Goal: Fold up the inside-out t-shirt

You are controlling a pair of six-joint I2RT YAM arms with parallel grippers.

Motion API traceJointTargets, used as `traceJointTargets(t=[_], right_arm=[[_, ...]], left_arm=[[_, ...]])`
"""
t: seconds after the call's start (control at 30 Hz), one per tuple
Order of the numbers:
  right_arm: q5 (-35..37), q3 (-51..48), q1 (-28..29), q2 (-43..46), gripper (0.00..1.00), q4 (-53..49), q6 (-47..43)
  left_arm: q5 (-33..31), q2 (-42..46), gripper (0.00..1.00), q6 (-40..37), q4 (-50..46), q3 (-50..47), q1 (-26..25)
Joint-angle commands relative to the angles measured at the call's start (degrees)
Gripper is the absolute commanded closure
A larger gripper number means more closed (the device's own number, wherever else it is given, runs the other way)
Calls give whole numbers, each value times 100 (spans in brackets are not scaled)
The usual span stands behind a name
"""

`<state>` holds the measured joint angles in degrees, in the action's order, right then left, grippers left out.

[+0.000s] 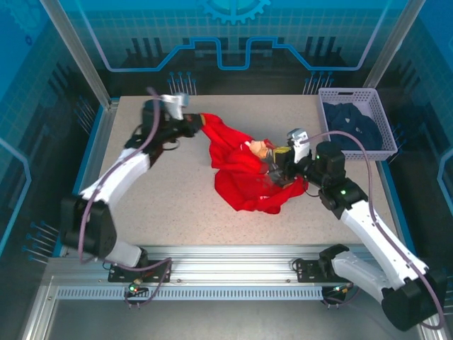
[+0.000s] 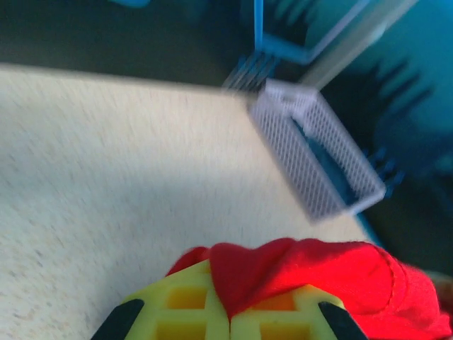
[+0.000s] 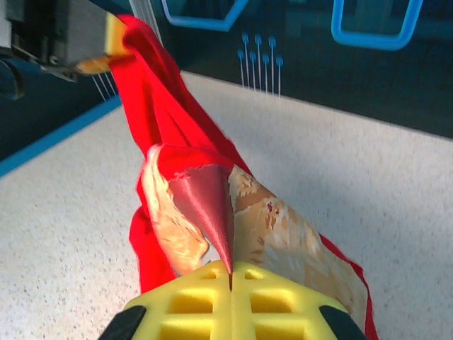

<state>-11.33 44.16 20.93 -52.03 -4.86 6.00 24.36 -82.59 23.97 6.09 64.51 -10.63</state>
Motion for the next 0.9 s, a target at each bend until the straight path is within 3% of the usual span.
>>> traceJointTargets(t=[0.0, 0.27, 0.33, 0.4, 0.47, 0.53, 0.67, 0.87], right_arm=[[284, -617, -79, 65, 100, -98, 201], [936, -1540, 163, -160, 93, 170, 771], [988, -1489, 348, -240, 86, 42, 682], [909, -1357, 576, -208, 72, 7, 405], [509, -1191, 647, -150, 57, 155, 240], [143, -1034, 638, -233, 50, 495, 288], [-217, -315, 661, -1243, 43, 820, 686], [-13, 1251, 680, -3169, 38, -2, 815]], left_arm=[[451, 313, 100, 1055, 907, -559, 107], [963, 189, 100, 1471, 1805, -971, 132], [1089, 139, 100, 1539, 1873, -918, 123], [1188, 136, 100, 1503, 1853, -879, 116], [1233, 171, 100, 1450, 1826, -886, 115], [1261, 225, 100, 1382, 1815, -915, 102], [1391, 310, 100, 1274, 1773, -923, 71], [1413, 408, 100, 1172, 1695, -901, 27]])
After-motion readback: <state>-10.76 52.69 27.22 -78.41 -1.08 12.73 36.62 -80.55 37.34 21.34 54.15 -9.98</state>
